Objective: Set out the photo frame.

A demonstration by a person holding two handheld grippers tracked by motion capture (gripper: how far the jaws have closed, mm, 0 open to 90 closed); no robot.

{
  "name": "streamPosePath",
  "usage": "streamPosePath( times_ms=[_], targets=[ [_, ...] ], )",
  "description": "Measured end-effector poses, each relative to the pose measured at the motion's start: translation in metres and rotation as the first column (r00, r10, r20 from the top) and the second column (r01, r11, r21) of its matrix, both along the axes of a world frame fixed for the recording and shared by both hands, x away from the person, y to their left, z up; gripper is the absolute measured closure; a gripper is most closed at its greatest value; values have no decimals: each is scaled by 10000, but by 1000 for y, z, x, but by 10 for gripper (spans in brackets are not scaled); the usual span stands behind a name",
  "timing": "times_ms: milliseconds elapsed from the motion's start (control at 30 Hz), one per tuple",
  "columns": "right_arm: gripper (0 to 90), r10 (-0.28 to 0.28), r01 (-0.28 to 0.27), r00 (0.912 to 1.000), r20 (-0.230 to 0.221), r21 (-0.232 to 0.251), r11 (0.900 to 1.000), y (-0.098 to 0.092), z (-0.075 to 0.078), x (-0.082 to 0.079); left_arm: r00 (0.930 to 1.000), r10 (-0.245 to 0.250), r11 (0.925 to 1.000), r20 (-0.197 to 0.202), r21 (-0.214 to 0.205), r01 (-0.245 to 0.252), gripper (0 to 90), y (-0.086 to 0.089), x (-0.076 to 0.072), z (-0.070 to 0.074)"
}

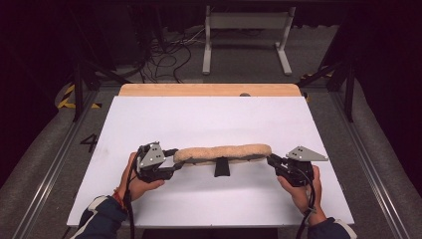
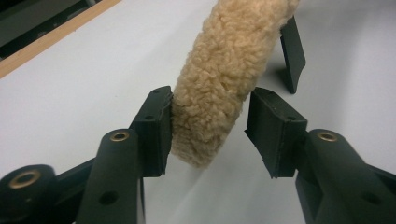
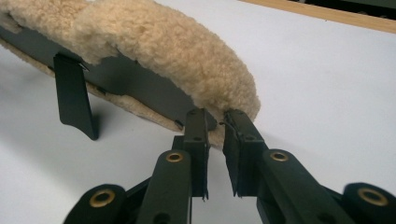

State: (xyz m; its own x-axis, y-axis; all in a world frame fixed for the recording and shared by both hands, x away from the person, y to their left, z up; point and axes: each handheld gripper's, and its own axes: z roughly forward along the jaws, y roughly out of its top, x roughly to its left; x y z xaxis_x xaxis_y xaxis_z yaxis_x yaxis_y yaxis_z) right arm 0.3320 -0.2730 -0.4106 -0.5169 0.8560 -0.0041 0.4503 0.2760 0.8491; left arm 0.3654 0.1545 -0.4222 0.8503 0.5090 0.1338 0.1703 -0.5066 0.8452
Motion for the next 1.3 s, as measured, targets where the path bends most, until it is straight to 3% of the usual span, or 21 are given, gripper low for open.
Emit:
streamPosePath(
  times_ms=[167,667,733,900,1167,1300],
  targets=[
    [794,-118,118,9999,-36,111,9999,1,-1,4,9999,8,9999,106,140,-9,577,-1,-1,0],
    [787,-149,149,9999,40,102,9998,2,2,7,9992,-278,9983,282,514,263,614,-2,-9,3],
    [784,-131,131,9999,9,165,9998,3,1,10,9985,-378,9965,387,760,348,629,-2,-11,4],
    [783,178,-172,9997,-176,359,9992,8,-1,19,9962,-609,9920,623,1148,535,646,-4,-16,6],
    [772,297,-292,9994,-163,338,9990,11,-2,22,9947,-736,9883,721,1388,631,654,-6,-23,8],
    [721,359,-352,9992,-160,413,9985,15,-3,20,9953,-687,9883,690,1407,585,655,-7,-28,8]
  ],
)
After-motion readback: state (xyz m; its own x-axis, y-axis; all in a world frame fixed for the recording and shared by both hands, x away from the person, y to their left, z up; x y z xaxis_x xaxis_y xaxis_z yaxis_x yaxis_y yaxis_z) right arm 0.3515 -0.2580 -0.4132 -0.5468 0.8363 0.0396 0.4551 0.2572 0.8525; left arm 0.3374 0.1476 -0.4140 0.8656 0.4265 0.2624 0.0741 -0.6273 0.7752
